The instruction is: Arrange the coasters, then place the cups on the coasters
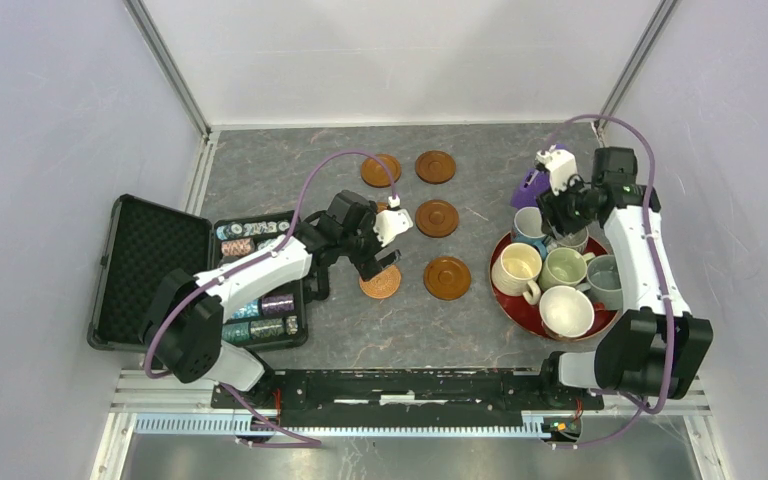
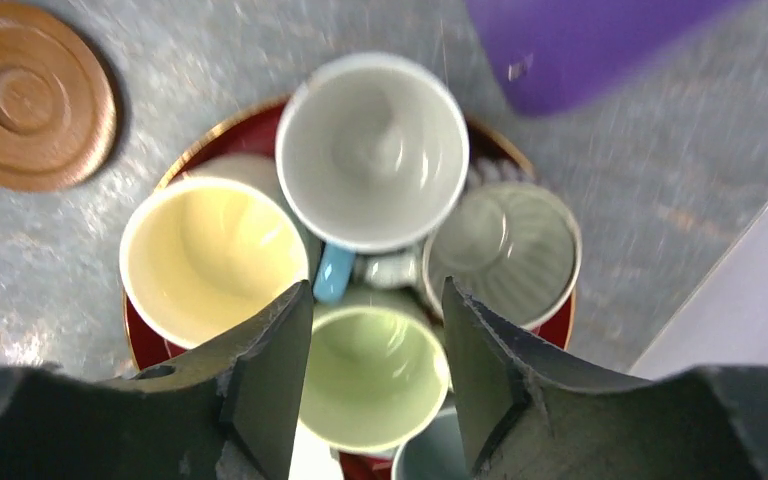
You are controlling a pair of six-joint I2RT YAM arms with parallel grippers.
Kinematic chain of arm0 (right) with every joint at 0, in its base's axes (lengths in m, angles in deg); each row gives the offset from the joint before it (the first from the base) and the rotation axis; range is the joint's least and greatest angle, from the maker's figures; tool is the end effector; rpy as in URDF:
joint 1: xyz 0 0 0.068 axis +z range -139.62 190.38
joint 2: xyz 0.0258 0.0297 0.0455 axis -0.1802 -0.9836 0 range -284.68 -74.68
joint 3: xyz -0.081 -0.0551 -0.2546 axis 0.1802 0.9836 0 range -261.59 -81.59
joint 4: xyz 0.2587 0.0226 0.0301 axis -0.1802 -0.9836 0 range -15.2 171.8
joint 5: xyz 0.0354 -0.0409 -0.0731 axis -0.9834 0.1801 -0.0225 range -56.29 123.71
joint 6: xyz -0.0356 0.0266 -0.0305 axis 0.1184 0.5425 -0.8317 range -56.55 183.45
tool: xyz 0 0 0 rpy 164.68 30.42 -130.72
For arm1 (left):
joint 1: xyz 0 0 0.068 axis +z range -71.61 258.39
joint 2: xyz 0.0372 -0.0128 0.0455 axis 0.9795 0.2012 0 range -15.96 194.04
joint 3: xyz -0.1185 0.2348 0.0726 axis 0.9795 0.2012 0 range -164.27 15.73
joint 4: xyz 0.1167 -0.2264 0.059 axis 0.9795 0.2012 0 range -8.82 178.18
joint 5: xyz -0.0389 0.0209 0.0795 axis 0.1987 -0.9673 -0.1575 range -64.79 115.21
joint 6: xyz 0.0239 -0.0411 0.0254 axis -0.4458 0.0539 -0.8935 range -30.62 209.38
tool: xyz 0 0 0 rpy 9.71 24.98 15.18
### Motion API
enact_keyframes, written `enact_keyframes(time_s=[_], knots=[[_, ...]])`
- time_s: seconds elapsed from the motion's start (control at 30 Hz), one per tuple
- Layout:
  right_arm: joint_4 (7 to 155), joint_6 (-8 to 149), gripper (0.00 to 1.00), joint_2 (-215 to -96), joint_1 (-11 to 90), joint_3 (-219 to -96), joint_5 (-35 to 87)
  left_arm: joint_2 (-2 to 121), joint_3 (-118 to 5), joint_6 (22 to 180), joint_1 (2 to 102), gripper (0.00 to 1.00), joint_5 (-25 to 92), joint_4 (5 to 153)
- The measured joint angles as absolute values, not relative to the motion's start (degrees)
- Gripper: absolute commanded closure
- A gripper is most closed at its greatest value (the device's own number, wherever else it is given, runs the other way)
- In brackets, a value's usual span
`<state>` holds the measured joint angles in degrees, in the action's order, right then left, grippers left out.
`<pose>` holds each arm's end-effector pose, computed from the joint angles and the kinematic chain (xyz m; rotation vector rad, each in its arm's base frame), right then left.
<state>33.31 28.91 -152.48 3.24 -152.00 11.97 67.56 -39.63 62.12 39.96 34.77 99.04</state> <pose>0.2745 -0.0210 0.3109 -0.7211 2.3476 0.1722 0.2393 -0.1976 0.2345 1.3573 1.9542 -0.2913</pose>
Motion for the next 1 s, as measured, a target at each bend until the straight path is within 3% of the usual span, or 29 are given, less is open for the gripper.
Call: enact_keyframes(time_s=[0.47, 1.0], knots=[[31.1, 29.8, 0.57, -152.0, 0.2, -144.4, 15.8, 69.3, -40.7, 62.1, 40.5, 0.01, 36.1, 98.7], [34.4, 33.4, 0.59, -157.2, 1.3, -144.3, 14.8, 69.4, -40.7, 62.1, 41.2, 0.01, 36.1, 98.8]])
